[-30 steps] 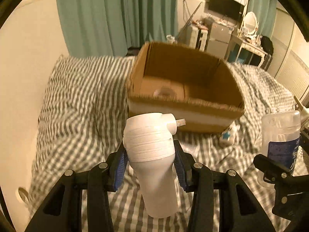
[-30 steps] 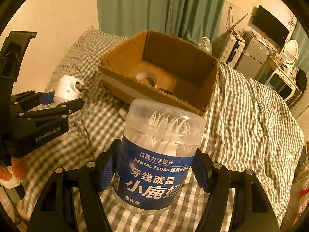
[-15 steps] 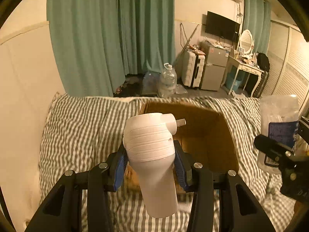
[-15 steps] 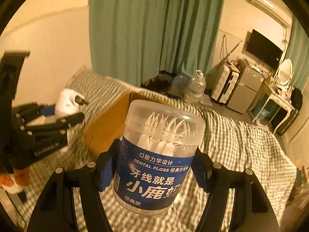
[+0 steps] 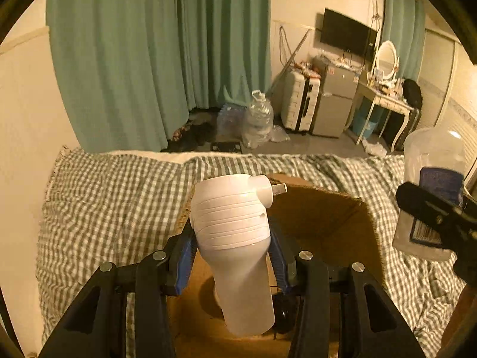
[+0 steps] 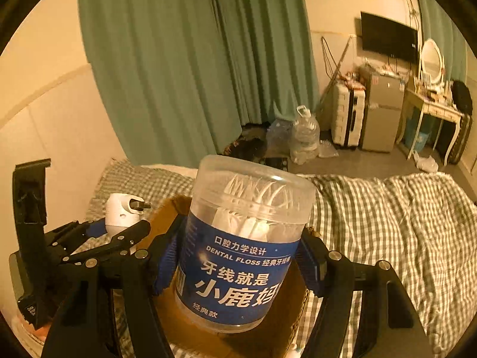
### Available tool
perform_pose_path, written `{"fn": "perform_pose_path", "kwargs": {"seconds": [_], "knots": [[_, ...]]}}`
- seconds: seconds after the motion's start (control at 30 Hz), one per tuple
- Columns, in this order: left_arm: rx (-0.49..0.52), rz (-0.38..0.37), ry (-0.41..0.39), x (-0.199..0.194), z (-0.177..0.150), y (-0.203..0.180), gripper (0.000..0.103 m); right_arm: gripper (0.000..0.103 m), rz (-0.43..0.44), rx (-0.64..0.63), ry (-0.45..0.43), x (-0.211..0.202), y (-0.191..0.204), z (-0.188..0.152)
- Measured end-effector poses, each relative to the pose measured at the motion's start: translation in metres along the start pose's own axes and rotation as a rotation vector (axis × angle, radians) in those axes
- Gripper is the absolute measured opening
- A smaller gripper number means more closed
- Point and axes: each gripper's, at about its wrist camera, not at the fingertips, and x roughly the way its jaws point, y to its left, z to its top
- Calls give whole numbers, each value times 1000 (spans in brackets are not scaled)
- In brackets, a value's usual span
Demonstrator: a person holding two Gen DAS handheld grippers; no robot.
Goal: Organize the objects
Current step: 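Carry the white bottle and floss jar into the box while both grippers release them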
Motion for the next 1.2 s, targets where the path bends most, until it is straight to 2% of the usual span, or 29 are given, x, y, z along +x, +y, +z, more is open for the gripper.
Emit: {"fn": "perform_pose_path", "kwargs": {"seconds": [0.3, 0.57, 0.93, 1.17, 1.2], "knots": [[18, 46, 90, 57, -6, -22, 45, 67, -6, -21, 101, 61, -22, -21], [44, 67, 151, 83, -10, -36, 45, 67, -12, -40, 207, 98, -38, -35], [52, 88, 222, 107, -24, -30, 46, 67, -8, -54, 258, 108, -36, -43], [52, 78, 200, 106, -22, -32, 48, 67, 7, -38, 252, 104, -37, -40], [53, 82, 196, 104, -21, -31, 53, 67, 8, -31, 250, 102, -38, -39]]}}
